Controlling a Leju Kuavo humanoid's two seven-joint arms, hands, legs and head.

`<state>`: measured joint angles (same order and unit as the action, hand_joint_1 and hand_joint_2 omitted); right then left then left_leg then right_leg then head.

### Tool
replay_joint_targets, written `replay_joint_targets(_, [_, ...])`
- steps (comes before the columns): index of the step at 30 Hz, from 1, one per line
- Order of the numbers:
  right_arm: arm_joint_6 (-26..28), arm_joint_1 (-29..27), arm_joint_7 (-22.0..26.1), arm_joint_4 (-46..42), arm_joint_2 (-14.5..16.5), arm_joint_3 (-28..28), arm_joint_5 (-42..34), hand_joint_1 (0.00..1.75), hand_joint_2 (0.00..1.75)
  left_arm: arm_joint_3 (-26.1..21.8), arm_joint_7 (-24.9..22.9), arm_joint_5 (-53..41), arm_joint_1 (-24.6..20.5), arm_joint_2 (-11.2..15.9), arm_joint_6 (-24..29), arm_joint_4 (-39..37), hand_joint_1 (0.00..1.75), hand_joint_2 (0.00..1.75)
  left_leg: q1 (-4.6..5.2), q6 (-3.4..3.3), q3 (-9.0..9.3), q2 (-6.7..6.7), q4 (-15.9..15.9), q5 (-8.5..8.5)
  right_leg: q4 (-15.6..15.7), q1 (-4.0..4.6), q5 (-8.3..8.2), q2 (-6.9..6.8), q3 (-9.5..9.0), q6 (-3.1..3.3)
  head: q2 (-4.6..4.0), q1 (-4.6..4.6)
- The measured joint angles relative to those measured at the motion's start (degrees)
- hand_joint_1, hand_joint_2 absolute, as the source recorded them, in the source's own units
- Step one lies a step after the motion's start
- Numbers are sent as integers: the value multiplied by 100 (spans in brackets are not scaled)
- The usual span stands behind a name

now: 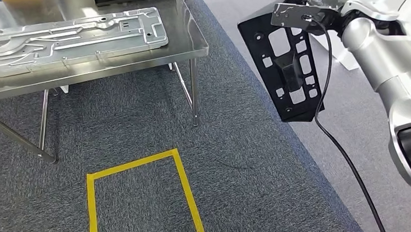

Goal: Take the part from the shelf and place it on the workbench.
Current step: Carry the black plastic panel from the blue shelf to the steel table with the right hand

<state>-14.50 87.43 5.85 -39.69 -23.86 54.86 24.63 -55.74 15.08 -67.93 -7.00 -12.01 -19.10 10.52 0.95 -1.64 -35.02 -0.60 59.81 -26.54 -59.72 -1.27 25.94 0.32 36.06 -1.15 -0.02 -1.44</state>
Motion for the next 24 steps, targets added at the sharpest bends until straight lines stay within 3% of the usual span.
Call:
replay_joint_targets(2, [15, 11, -2, 33, 31, 0, 8, 175, 175, -4, 1, 5, 1, 8, -7, 1, 0, 175, -7, 68, -87, 12, 225, -106, 38, -44, 34, -9, -86, 61, 0, -1])
replay_joint_targets(5, [50, -7, 11, 84, 105, 1, 20, 175, 175, -12, 0, 44, 8, 14, -13, 1, 0, 175, -85, 166, -694, 23, 1259, -408, 51, -54, 147, -12, -227, 96, 0, -1])
replay_joint_targets(6, [59, -30, 17, 102, 125, 2, 24, 175, 175, -16, 0, 59, 10, 14, -13, 1, 0, 175, -107, 188, -893, 24, 1511, -406, 51, -56, 201, -10, -289, 88, 0, -1])
replay_joint_targets(7, [64, -55, 21, 121, 140, 2, 27, 175, 175, -20, 1, 71, 13, 15, -13, 1, 0, 175, -123, 202, -1001, 24, 1560, -290, 51, -60, 260, -10, -361, 75, 0, -1])
replay_joint_targets(8, [66, -75, 22, 139, 155, 2, 29, 175, 175, -26, 1, 79, 18, 16, -12, 1, 0, 175, -135, 207, -1000, 25, 1377, -59, 51, -66, 327, -10, -446, 60, 0, -1])
replay_joint_targets(9, [72, -89, 22, 155, 173, 2, 31, 175, 175, -34, 0, 87, 28, 18, -12, 1, 0, 175, -143, 203, -912, 27, 1003, 246, 53, -73, 402, -10, -539, 40, 0, -1])
replay_joint_targets(11, [103, -105, 25, 189, 207, 3, 31, 175, 175, -49, -6, 95, 53, 19, -8, 1, 0, 175, -125, 166, -680, 29, 371, 622, 101, -80, 520, -1, -682, -16, 0, -1])
replay_joint_targets(12, [122, -116, 27, 202, 221, 3, 31, 175, 175, -54, -14, 98, 62, 19, -3, 1, 0, 175, -105, 130, -583, 29, 180, 639, 142, -77, 553, 8, -729, -54, 0, -2])
replay_joint_targets(15, [163, -162, 32, 241, 247, 3, 38, 175, 175, -66, -58, 116, 52, 22, 14, 2, 0, 175, -79, -9, -388, 36, -41, 416, 164, -82, 506, 22, -781, -186, 0, -2])
replay_joint_targets(16, [173, -175, 33, 255, 259, 3, 44, 175, 175, -74, -70, 125, 48, 21, 16, 2, 0, 175, -89, -51, -308, 32, -108, 378, 17, -91, 437, 12, -717, -215, 0, -2])
replay_joint_targets(18, [184, -211, 33, 295, 284, 3, 64, 175, 175, -93, -81, 148, 48, 17, 16, 3, 0, 175, -109, -123, -108, 15, -236, 308, -580, -103, 362, -8, -357, -238, 0, -1])
replay_joint_targets(19, [185, -244, 33, 325, 297, 3, 79, 175, 175, -104, -86, 160, 50, 15, 14, 3, 0, 175, -107, -147, -10, 1, -276, 259, -939, -100, 418, -17, -103, -240, 0, -1])
replay_joint_targets(21, [172, -325, 38, 391, 310, 4, 105, 175, 175, -127, -94, 173, 67, 14, 5, 2, 0, 175, -104, -163, 192, -40, -322, 133, -1377, -93, 732, -21, 364, -256, 0, -1])
replay_joint_targets(22, [163, -355, 49, 424, 318, 4, 119, 175, 175, -138, -97, 175, 80, 14, 3, 1, 0, 175, -101, -165, 297, -66, -332, 59, -1390, -86, 873, -22, 526, -256, 0, -1])
replay_joint_targets(23, [155, -365, 64, 455, 323, 4, 131, 175, 175, -147, -100, 176, 91, 14, 2, 1, 0, 175, -98, -164, 404, -90, -337, -20, -1248, -72, 906, -23, 622, -243, 0, -1])
replay_joint_targets(24, [149, -358, 85, 490, 327, 4, 145, 175, 175, -153, -102, 176, 101, 13, 1, 1, 0, 175, -95, -159, 509, -111, -339, -102, -970, -45, 761, -25, 665, -211, 0, -1])
